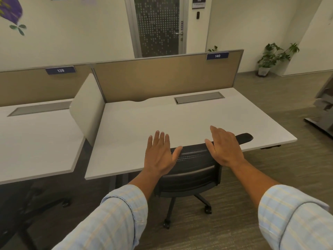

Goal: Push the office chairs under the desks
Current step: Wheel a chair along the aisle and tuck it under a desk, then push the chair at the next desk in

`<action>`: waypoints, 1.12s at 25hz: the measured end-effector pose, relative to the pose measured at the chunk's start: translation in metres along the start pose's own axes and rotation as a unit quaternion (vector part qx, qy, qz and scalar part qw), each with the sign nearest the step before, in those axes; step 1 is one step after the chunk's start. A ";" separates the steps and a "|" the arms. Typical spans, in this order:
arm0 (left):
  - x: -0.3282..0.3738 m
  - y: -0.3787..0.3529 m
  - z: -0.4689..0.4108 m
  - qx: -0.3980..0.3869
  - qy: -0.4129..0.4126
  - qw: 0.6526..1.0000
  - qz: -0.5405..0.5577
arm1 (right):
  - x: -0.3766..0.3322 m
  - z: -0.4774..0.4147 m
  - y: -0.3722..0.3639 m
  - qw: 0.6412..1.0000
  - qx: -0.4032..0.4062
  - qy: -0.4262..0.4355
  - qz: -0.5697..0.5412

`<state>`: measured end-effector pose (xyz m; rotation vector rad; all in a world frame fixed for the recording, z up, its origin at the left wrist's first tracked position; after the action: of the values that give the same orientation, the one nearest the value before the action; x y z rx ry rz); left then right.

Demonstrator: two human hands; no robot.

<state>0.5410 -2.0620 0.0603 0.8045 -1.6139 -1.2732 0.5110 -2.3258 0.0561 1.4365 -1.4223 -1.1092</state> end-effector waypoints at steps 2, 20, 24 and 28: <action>0.000 0.002 0.012 -0.003 -0.016 1.000 -0.011 | -0.008 0.007 0.001 1.000 -0.009 0.014 0.004; -0.166 0.018 0.150 0.029 0.019 0.998 -0.051 | -0.228 0.071 -0.036 0.995 -0.010 0.099 0.016; -0.264 0.034 0.232 0.050 0.064 0.995 -0.064 | -0.351 0.098 -0.040 0.989 -0.016 0.145 0.009; -0.349 0.052 0.307 0.049 0.107 0.991 -0.061 | -0.455 0.125 -0.048 0.986 -0.025 0.166 0.012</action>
<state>0.3932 -1.6222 0.0028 1.0766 -1.4811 -1.1553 0.4149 -1.8655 -0.0058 1.4849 -1.1639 -0.8364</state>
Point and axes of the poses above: each hand's wrist, its own z-axis away from the middle knuckle, its own y-axis out of the back of the hand, x = y × z, the point moved 4 cm from there along -z, towards the middle knuckle, and after that the axes turned 7 degrees about z, right-handed, at the moved point
